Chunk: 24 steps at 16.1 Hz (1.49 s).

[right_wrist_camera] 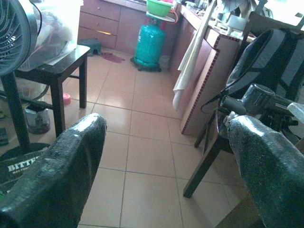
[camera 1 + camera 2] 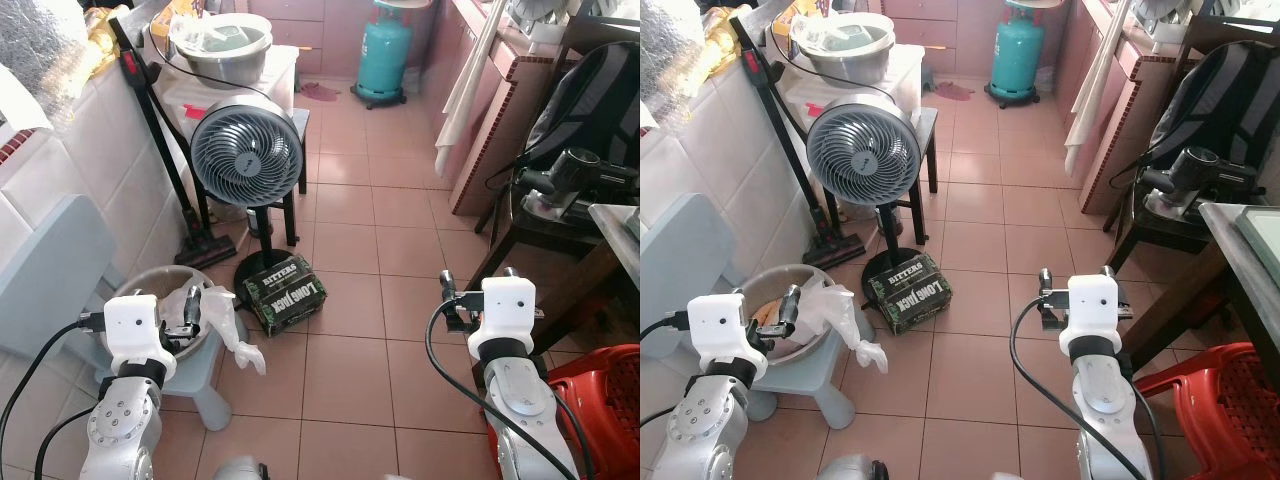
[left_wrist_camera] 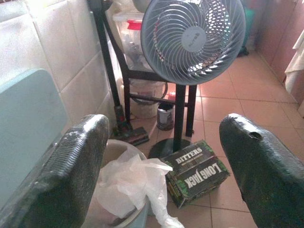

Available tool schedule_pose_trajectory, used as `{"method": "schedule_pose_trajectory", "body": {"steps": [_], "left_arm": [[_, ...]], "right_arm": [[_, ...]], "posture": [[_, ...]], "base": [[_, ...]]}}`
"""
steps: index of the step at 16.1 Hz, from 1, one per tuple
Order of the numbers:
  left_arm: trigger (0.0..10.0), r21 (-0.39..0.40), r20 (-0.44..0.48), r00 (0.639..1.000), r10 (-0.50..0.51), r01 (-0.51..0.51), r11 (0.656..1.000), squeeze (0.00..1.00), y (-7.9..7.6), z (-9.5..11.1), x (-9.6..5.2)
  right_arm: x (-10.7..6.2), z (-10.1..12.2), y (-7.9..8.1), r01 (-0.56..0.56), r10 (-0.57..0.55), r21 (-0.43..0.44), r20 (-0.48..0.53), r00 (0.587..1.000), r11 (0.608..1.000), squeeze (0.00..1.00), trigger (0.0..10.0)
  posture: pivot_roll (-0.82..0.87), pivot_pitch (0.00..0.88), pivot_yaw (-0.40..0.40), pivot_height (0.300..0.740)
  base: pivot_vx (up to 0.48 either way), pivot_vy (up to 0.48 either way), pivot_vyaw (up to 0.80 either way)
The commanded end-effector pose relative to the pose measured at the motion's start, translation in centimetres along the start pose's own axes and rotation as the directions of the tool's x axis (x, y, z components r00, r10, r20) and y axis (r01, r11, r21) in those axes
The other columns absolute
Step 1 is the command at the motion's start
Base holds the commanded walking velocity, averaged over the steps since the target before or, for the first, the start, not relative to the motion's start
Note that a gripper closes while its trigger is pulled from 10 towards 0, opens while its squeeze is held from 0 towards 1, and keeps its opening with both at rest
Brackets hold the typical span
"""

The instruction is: Setting the table

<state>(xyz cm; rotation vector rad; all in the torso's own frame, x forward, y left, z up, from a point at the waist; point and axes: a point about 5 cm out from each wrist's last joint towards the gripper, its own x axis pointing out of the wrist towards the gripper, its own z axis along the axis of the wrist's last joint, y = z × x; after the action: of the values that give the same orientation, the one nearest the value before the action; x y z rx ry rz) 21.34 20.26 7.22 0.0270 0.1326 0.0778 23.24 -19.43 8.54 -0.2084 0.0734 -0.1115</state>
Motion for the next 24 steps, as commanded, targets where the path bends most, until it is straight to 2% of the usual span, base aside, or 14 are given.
{"method": "schedule_pose_trajectory", "body": {"steps": [1,5,6,7,8,10,11,13,15,17,19,20,21,24], "left_arm": [[10.0,-0.357,0.26,0.958,-0.119,0.21,0.91,0.0,-3.1,7.4,6.9],[10.0,-0.357,0.26,0.958,-0.119,0.21,0.91,0.0,-3.1,7.4,6.9],[10.0,-0.189,0.224,0.975,-0.002,0.046,0.981,0.0,-2.3,7.5,7.1],[10.0,-0.098,0.134,0.988,-0.08,0.093,0.991,0.0,-3.1,5.9,6.7],[10.0,-0.051,0.013,0.984,-0.176,0.176,0.983,0.0,-3.9,3.8,6.0],[10.0,-0.075,0.002,0.98,-0.197,0.196,0.978,0.0,-3.8,3.1,5.4],[10.0,-0.034,-0.003,0.98,-0.2,0.199,0.979,0.0,-3.9,2.9,5.3],[10.0,0.002,-0.026,0.974,-0.224,0.224,0.975,0.0,-4.1,2.7,5.6],[10.0,-0.036,-0.047,0.976,-0.213,0.211,0.977,0.0,-4.0,2.4,5.4],[10.0,-0.126,-0.061,0.981,-0.185,0.176,0.976,0.0,-3.5,1.9,4.4],[10.0,-0.115,-0.057,0.985,-0.16,0.153,0.981,0.0,-3.3,1.6,3.7],[10.0,-0.075,-0.045,0.987,-0.157,0.153,0.985,0.0,-3.2,1.5,3.3],[10.0,-0.108,-0.053,0.987,-0.153,0.147,0.983,0.0,-3.2,1.5,3.3],[10.0,-0.086,-0.047,0.988,-0.144,0.14,0.986,0.0,-3.0,1.9,3.2]], "right_arm": [[8.4,4.4,0.8,-0.135,0.134,0.112,0.012,0.991,0.984,0.0,10.0],[8.4,4.4,0.8,-0.135,0.134,0.112,0.012,0.991,0.984,0.0,10.0],[7.9,4.4,0.4,-0.108,0.102,0.164,0.039,0.994,0.981,0.0,10.0],[5.8,3.0,0.4,-0.066,0.064,0.176,0.018,0.998,0.982,0.0,10.0],[3.0,1.7,0.2,0.01,-0.011,0.164,0.002,1.0,0.986,0.0,10.0],[1.9,1.1,0.0,0.026,-0.025,0.172,-0.008,1.0,0.985,0.0,10.0],[1.5,0.5,-0.3,0.052,-0.05,0.136,-0.02,0.999,0.989,0.0,10.0],[1.3,0.1,-0.5,0.077,-0.072,0.168,-0.033,0.997,0.983,0.0,10.0],[1.0,0.2,-0.4,0.06,-0.056,0.16,-0.029,0.998,0.985,0.0,10.0],[1.1,0.3,-0.5,0.01,-0.006,0.141,-0.026,1.0,0.99,0.0,10.0],[1.2,0.5,-0.6,-0.016,0.019,0.135,-0.018,1.0,0.991,0.0,10.0],[1.4,0.5,-0.5,-0.029,0.031,0.122,-0.018,0.999,0.992,0.0,10.0],[1.6,0.7,-0.4,-0.034,0.036,0.135,-0.014,0.999,0.99,0.0,10.0],[1.7,0.8,0.0,-0.047,0.049,0.15,-0.011,0.999,0.988,0.0,10.0]], "posture": [[0.0,0.0,-0.044,0.74],[0.0,0.0,-0.044,0.74],[-0.01,0.0,-0.036,0.74],[-0.02,0.0,0.027,0.74],[-0.02,0.0,0.032,0.74],[-0.02,0.0,0.05,0.74],[-0.02,0.0,0.075,0.74],[-0.03,0.0,0.089,0.74],[-0.03,0.0,0.075,0.74],[-0.02,0.0,0.03,0.74],[-0.01,0.0,0.012,0.74],[-0.01,0.0,0.006,0.74],[0.0,0.0,0.005,0.74],[0.0,0.0,0.004,0.74]], "base": [[0.0,0.0,0.0],[0.0,0.0,0.0],[0.0,0.0,0.0],[0.0,0.0,0.0],[0.0,0.0,0.0],[0.0,0.0,0.0],[0.0,0.0,0.0],[0.0,0.0,0.0],[0.0,0.0,0.0],[0.0,0.0,0.0],[0.0,0.0,0.0],[0.0,0.0,0.0],[0.0,0.0,0.0],[0.0,0.0,0.0]]}}
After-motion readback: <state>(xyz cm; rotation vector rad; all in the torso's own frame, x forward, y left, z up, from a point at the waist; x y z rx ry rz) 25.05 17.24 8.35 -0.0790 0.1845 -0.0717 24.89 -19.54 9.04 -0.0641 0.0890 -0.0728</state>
